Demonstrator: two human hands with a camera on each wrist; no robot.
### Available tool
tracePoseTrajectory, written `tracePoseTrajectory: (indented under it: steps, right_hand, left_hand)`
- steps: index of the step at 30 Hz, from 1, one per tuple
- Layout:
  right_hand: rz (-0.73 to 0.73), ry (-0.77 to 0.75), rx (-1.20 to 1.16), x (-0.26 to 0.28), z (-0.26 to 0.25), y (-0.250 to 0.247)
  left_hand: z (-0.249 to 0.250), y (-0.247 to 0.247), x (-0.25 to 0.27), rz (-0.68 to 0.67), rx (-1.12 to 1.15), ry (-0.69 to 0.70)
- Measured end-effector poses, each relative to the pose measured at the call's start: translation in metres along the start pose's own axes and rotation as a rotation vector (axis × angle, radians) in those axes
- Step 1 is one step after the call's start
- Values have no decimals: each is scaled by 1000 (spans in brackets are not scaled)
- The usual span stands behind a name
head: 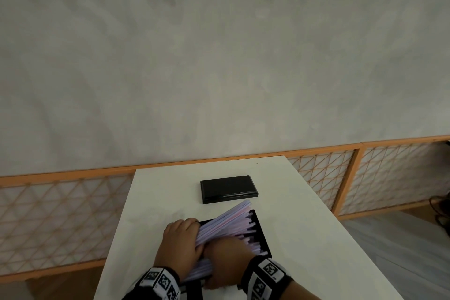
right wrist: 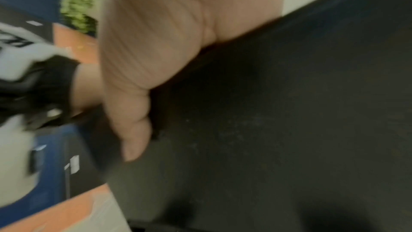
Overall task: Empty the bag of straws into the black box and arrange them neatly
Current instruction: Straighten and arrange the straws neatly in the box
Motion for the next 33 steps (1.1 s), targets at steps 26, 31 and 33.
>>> tracePoseTrajectory:
  steps: [26,31,33]
  right_hand:
    - [-291,191,-261,-28,19,33]
    - [-283,150,-240,-22,12,34]
    - [-218,130,-191,-20,9,29]
  left_hand:
    - [-2,6,-1,-60,17,-36]
    - [1,6,2,-51,-3,-9]
    - [2,5,2,-42,-2,-7]
Point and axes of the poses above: each hand's wrist, its own x-axis away from the middle knuckle, its own y-axis out of the palm, z = x × y, the point moved 9 cm from there along -x, towards the middle knuckle
